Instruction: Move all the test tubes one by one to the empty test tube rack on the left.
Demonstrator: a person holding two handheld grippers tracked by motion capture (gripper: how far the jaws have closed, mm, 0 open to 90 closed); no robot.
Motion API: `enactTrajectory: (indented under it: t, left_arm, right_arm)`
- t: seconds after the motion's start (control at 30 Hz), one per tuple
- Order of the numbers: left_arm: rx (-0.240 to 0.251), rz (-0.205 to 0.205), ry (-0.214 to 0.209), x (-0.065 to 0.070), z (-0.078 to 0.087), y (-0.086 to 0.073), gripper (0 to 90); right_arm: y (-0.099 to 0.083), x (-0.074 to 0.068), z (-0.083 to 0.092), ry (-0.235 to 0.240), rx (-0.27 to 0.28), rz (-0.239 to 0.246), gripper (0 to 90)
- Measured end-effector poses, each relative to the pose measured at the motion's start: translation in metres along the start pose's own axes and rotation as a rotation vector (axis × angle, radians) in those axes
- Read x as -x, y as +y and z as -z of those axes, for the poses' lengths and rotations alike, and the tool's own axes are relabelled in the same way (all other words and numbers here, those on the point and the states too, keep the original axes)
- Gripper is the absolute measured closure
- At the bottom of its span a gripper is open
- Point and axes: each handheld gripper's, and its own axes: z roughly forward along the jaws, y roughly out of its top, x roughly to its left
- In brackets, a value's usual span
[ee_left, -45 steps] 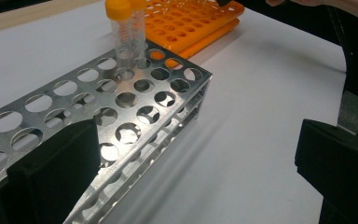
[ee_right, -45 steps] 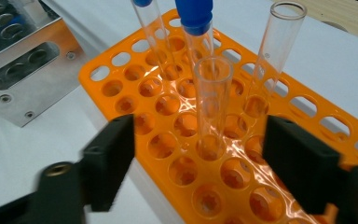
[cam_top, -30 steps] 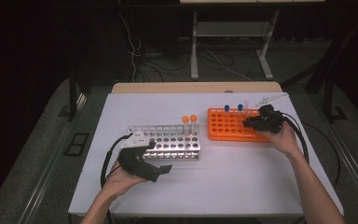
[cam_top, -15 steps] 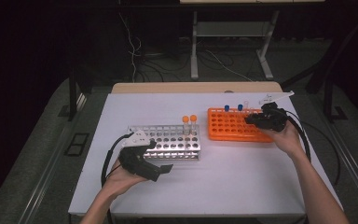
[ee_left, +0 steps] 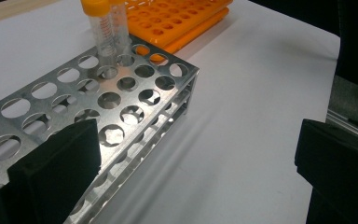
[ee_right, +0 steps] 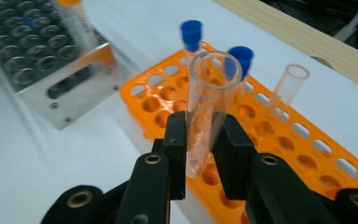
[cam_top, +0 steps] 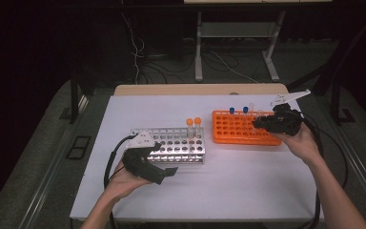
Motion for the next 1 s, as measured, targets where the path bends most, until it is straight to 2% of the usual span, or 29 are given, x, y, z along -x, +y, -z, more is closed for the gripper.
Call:
enactTrajectory:
  t: [0.27,0.67,0.83,1.0]
  left_arm:
    - [0.007,-0.014,0.001,0.003,0.005,0.009,0.0]
    - [-0.006,-0.049,-0.011,0.01,0.011,0.022,0.0]
    - [-0.028,-0.078,-0.024,0.012,0.011,0.032,0.2]
    - [-0.068,-0.12,-0.041,0.015,0.007,0.048,1.3]
  right_arm:
    - [0.005,-0.02,0.015,0.049,0.003,0.03,75.1]
    - [0.01,-0.056,0.021,0.135,-0.027,0.099,75.1]
    - [0.013,-0.074,0.019,0.178,-0.052,0.129,75.1]
    - [0.018,-0.092,0.015,0.219,-0.071,0.171,75.1]
